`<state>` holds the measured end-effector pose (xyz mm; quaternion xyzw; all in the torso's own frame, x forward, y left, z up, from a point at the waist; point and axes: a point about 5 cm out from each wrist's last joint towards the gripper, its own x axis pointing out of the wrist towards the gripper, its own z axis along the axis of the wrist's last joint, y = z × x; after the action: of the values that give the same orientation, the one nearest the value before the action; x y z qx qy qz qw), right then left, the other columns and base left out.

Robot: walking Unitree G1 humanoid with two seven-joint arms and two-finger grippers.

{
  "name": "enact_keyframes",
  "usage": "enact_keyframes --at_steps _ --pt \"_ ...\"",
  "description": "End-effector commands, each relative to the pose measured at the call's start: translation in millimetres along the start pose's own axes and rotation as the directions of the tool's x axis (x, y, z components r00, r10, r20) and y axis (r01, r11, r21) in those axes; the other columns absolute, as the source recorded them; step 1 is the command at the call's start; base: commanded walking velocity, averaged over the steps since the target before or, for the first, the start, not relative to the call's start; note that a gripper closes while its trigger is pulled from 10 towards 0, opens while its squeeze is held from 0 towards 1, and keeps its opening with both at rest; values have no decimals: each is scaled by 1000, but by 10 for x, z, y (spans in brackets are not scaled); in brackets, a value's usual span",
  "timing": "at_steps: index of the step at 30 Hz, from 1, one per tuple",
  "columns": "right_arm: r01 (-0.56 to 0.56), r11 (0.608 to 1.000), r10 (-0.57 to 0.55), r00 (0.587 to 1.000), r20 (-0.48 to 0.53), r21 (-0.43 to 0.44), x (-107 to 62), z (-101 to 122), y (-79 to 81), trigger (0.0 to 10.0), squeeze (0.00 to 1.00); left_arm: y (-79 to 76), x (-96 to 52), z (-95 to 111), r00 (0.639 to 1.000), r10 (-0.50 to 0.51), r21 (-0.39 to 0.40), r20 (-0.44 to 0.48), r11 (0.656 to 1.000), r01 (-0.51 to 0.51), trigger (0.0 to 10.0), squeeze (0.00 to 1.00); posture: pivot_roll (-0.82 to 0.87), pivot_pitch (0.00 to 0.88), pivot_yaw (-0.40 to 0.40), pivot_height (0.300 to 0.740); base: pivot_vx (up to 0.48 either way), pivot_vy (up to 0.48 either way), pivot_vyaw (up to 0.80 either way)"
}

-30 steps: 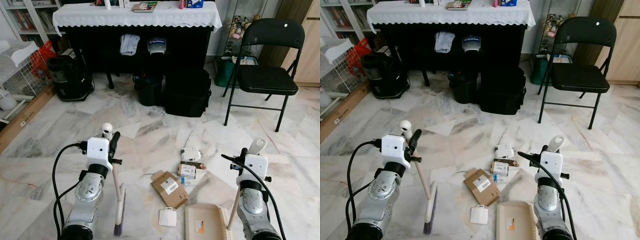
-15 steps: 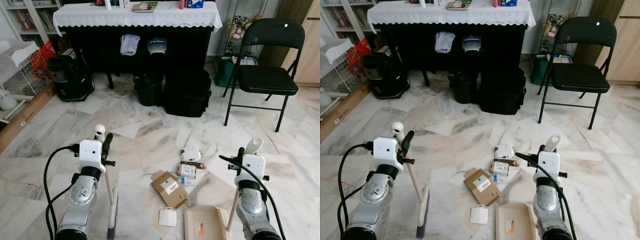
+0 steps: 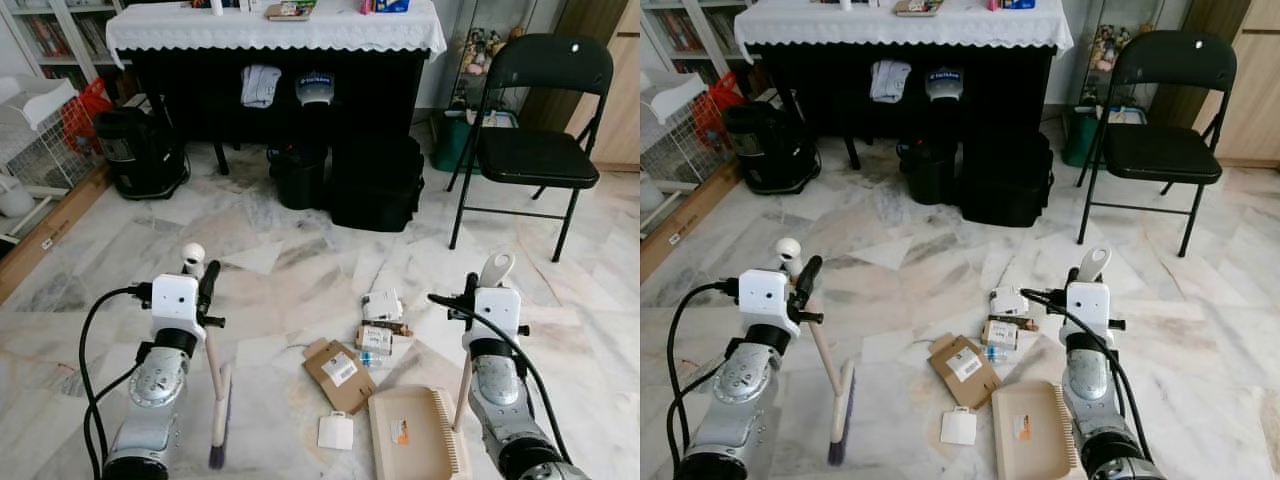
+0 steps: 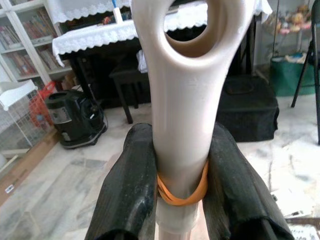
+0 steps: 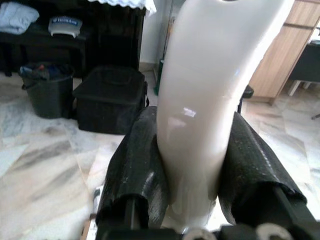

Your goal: Sweep floor

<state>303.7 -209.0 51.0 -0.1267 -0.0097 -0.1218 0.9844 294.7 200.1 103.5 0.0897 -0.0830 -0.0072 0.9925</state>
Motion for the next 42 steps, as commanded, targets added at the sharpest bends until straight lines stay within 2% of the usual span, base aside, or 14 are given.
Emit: enact_keyframes --at_steps 1,6,12,22,31,36,42 --pt "-17 1000 17 1000 4 -9 -13 -7 20 10000 0 109 11 110 999 20 13 44 1000 -21 10000 0 136 114 58 740 0 0 0" --pt "-14 1000 14 999 -34 -20 -80 -102 5 10000 0 165 11 119 999 31 21 42 999 -32 10000 0 145 119 60 740 0 0 0" --pt "-20 1000 19 999 -38 -20 -91 -114 18 10000 0 157 18 130 999 31 20 42 999 -32 10000 0 144 113 60 740 0 0 0" --pt "-9 1000 10 1000 27 -9 59 65 8 10000 0 176 16 144 998 37 26 47 999 -38 10000 0 150 104 58 740 0 0 0" --pt "-13 1000 13 999 41 0 108 126 39 10000 0 207 12 154 998 42 32 50 999 -44 10000 0 151 108 57 740 0 0 0" --pt "-24 1000 24 1000 1 -7 51 40 68 10000 0 194 -1 140 998 35 36 44 999 -36 10000 0 154 112 57 740 0 0 0" --pt "-47 998 43 992 -116 -33 -83 -181 75 10000 0 204 -2 134 999 28 38 36 999 -30 10000 0 168 123 58 740 0 0 0"
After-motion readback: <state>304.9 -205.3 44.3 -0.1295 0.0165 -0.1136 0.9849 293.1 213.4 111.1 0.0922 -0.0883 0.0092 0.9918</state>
